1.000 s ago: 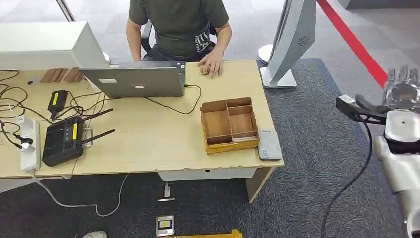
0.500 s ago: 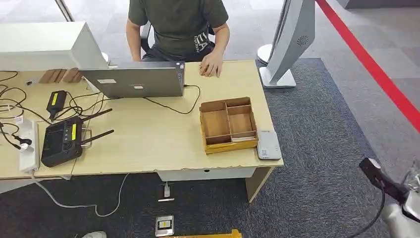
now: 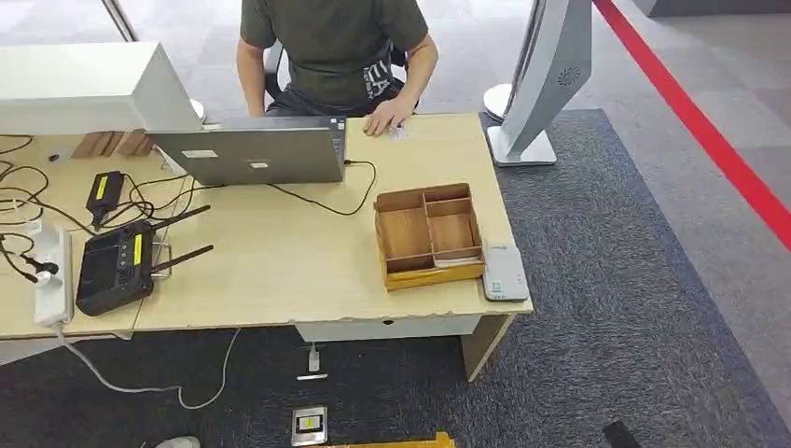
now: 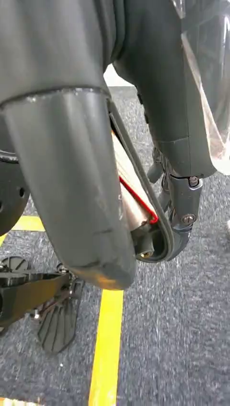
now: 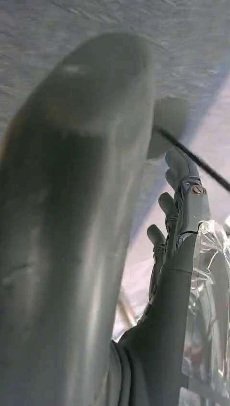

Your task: Pass the card to the sensor for recognition and then transmit it.

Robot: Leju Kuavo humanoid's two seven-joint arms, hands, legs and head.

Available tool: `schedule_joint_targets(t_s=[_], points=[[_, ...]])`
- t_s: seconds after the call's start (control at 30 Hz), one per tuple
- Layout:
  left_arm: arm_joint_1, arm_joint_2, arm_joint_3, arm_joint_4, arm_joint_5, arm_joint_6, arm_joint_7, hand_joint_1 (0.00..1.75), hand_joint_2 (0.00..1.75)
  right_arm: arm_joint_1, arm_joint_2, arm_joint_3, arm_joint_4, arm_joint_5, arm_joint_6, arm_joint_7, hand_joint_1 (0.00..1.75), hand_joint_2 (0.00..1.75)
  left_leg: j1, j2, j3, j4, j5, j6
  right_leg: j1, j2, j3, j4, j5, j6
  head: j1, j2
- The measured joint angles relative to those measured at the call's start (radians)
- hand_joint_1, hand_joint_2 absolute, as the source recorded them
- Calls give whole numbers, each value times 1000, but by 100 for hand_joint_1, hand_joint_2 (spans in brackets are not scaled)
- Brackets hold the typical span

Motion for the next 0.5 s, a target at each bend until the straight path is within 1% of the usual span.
schedule_joint_targets(t_s=[0.07, 0.13, 0.17, 0.23, 0.27, 0.33, 0.37, 0.5], points=[[0, 0, 4, 0, 9, 0, -16, 0, 0, 0, 28, -27, 17, -25, -8, -47, 0, 0, 0, 0, 1, 0, 0, 0, 0, 0, 1, 0, 0, 0, 0, 0], [0, 0, 10, 0, 26, 4, -36, 0, 0, 0, 53, -53, 30, -56, -12, -111, 0, 0, 0, 0, 1, 0, 0, 0, 0, 0, 1, 0, 0, 0, -1, 0], [1, 0, 14, 0, 34, 5, -45, 0, 0, -1, 66, -65, 35, -66, -14, -143, 0, 0, 0, 0, 1, 0, 0, 0, 0, 0, 2, 0, 0, 0, 1, 0], [1, 0, 22, 0, 44, 8, -58, 0, 0, -1, 86, -83, 43, -81, -14, -194, 0, 0, 0, 0, 1, 0, 0, 0, 0, 0, 2, 0, 0, 0, 0, 0], [1, 0, 26, 0, 49, 9, -59, 0, 0, -1, 100, -92, 48, -84, -12, -208, 0, 0, 0, 0, 1, 0, 0, 0, 0, 0, 2, 0, 0, 0, 2, 0], [2, 0, 33, 0, 57, 11, -56, 0, 0, -2, 116, -107, 57, -85, -11, -216, 0, 0, 0, 0, 1, 0, 0, 0, 0, 0, 2, 0, 0, 0, 0, 0], [2, 0, 35, 0, 59, 12, -48, 0, 0, -1, 128, -114, 61, -83, -11, -216, 0, 0, 0, 0, 1, 0, 0, 0, 0, 0, 2, 0, 0, 0, 2, 0], [3, 0, 45, 0, 57, 14, -29, 0, 0, -2, 146, -135, 72, -78, -16, -206, 0, 0, 0, 0, 1, 0, 0, 0, 0, 0, 2, 0, 0, 0, 0, 0]])
